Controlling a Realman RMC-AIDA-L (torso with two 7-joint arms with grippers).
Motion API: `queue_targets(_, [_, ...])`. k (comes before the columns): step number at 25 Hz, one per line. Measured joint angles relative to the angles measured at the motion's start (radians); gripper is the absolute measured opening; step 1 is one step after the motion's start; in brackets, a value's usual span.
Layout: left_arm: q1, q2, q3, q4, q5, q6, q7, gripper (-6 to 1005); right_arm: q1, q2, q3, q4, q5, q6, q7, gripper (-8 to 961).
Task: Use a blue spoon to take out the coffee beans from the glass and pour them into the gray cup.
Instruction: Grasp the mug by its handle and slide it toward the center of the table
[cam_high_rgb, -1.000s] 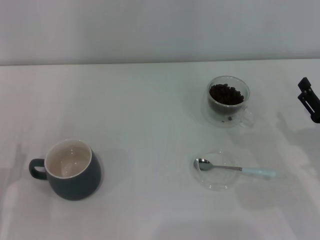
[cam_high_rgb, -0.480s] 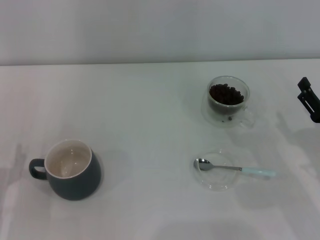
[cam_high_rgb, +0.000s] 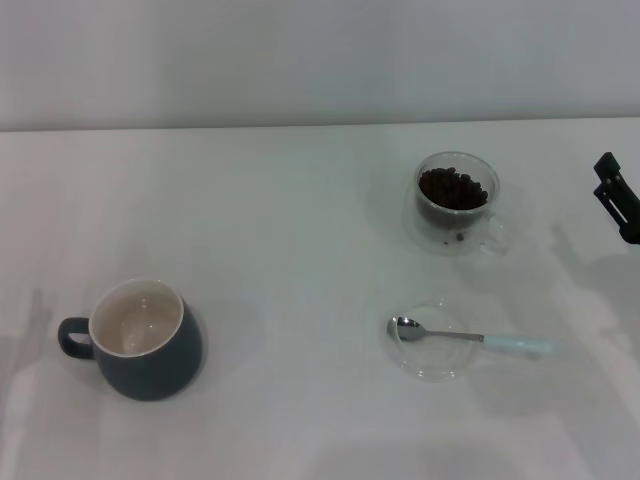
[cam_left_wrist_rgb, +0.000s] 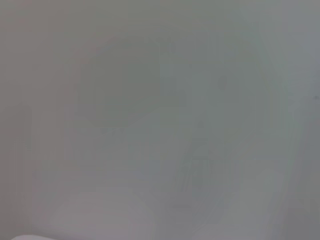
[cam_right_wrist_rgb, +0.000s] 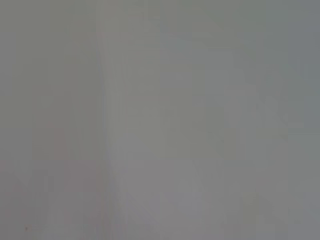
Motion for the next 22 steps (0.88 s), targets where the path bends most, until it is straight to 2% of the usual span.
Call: queue_targets(22, [0.003,0.0,0.0,0.0,0.0,0.002,0.0,789,0.001,0.0,0.0,0.0,0.0,0.0,0.0,857])
